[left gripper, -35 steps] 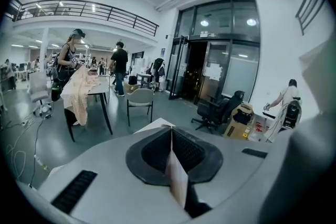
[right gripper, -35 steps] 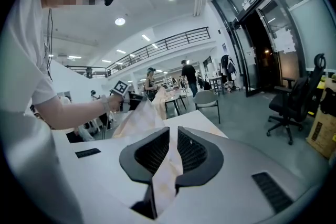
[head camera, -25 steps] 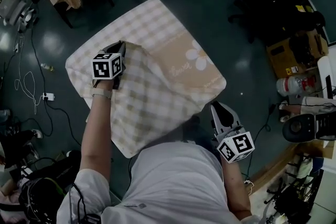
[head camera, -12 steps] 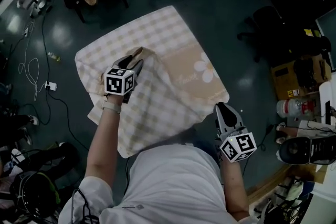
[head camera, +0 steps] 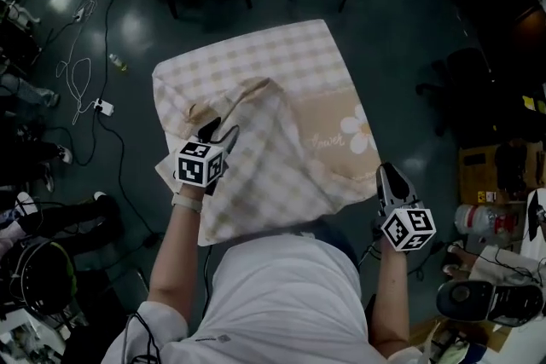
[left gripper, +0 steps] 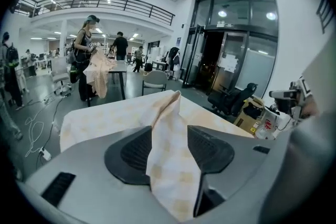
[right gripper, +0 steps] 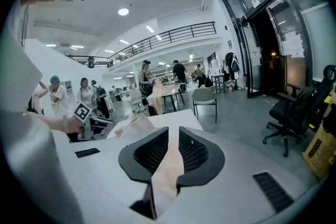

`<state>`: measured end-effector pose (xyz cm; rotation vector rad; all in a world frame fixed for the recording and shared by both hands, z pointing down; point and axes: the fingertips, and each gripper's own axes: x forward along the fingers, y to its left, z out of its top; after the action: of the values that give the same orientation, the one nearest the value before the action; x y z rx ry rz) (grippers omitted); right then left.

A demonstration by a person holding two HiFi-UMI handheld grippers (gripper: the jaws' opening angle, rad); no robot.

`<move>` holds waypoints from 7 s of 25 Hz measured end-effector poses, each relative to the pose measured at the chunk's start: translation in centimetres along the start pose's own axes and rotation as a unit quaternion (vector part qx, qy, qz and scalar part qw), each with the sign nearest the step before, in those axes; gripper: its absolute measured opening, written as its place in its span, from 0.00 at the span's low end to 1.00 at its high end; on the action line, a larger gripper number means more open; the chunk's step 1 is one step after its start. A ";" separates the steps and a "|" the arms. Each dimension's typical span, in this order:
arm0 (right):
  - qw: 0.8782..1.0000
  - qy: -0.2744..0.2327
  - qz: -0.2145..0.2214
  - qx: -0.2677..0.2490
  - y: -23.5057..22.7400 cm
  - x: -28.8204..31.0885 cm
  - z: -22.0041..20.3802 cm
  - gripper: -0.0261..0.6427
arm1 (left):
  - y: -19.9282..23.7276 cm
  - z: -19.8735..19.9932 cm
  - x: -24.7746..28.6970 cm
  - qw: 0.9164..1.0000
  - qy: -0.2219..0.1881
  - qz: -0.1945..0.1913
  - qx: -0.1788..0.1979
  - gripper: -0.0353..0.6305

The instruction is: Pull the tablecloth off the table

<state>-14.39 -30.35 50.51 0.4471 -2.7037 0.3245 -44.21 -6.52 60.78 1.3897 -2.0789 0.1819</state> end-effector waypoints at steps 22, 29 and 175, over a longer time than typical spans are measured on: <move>0.964 0.262 0.037 0.030 -14.0 10.1 -16.6 0.37 | -0.2 -13.8 -11.3 0.978 0.076 0.159 -0.115 0.35; 0.953 0.294 0.033 0.066 -16.2 11.0 -20.3 0.38 | -2.5 -16.6 -11.7 0.972 0.098 0.164 -0.139 0.35; 0.914 0.398 -0.076 -0.019 -6.2 6.6 -24.6 0.41 | 12.9 -25.5 -8.9 0.964 0.210 0.082 -0.141 0.44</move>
<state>-9.88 -30.87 76.31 0.3973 -1.8641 0.3193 -42.60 17.27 78.87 0.9160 -1.7801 0.2186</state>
